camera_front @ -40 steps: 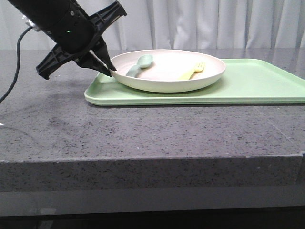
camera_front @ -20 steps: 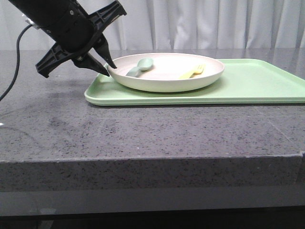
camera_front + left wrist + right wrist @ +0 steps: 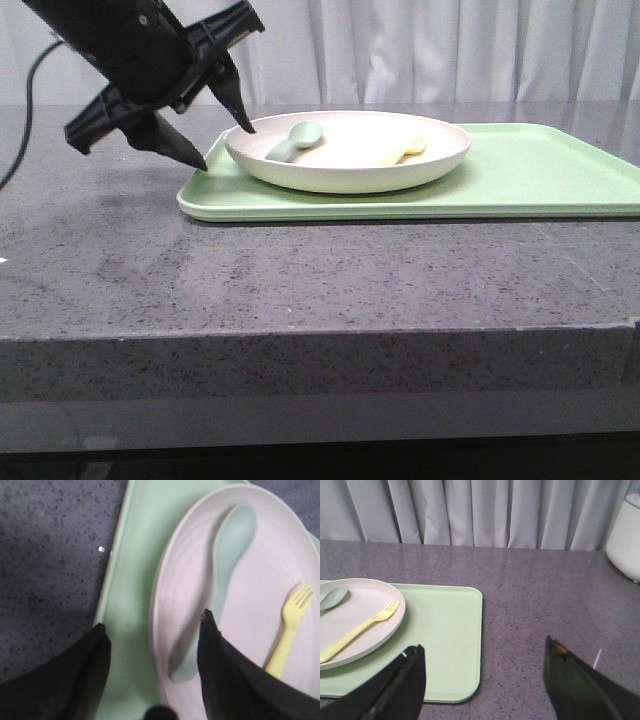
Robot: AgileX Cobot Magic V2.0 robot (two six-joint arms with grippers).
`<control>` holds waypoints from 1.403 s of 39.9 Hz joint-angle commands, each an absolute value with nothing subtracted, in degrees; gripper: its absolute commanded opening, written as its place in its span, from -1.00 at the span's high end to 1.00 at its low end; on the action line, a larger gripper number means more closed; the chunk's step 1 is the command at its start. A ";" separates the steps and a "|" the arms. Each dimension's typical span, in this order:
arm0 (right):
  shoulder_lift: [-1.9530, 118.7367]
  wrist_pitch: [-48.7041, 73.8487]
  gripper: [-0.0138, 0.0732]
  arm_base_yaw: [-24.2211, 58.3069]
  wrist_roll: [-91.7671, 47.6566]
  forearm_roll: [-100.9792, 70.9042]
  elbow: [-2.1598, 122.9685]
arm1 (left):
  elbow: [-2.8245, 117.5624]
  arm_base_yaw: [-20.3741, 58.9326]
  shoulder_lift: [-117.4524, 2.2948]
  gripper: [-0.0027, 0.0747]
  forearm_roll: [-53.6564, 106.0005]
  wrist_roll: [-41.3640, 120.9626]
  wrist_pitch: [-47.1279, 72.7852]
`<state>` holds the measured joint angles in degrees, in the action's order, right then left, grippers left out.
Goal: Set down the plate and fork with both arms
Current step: 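Open the left gripper and withdraw it from the plate, then lower the right gripper over the yellow fork on the plate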
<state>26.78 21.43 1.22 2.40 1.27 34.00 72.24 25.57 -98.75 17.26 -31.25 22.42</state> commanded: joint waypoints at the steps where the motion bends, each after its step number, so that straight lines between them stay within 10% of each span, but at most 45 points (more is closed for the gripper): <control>1: 27.40 15.59 -0.53 0.85 2.13 1.36 36.13 | 74.24 25.98 -92.46 -0.08 14.75 -31.32 20.35; 21: 27.40 16.23 -0.53 0.85 2.13 1.36 36.18 | 74.24 25.98 -70.93 -0.08 -21.34 -29.14 46.18; 44: 40.91 41.98 -0.35 8.90 -1.00 -1.23 53.98 | 64.03 7.12 -52.18 -0.08 9.61 9.22 46.50; 56: 56.56 45.65 -0.78 23.35 -1.03 -1.85 64.15 | 54.61 6.69 -41.39 -0.08 9.61 9.22 45.66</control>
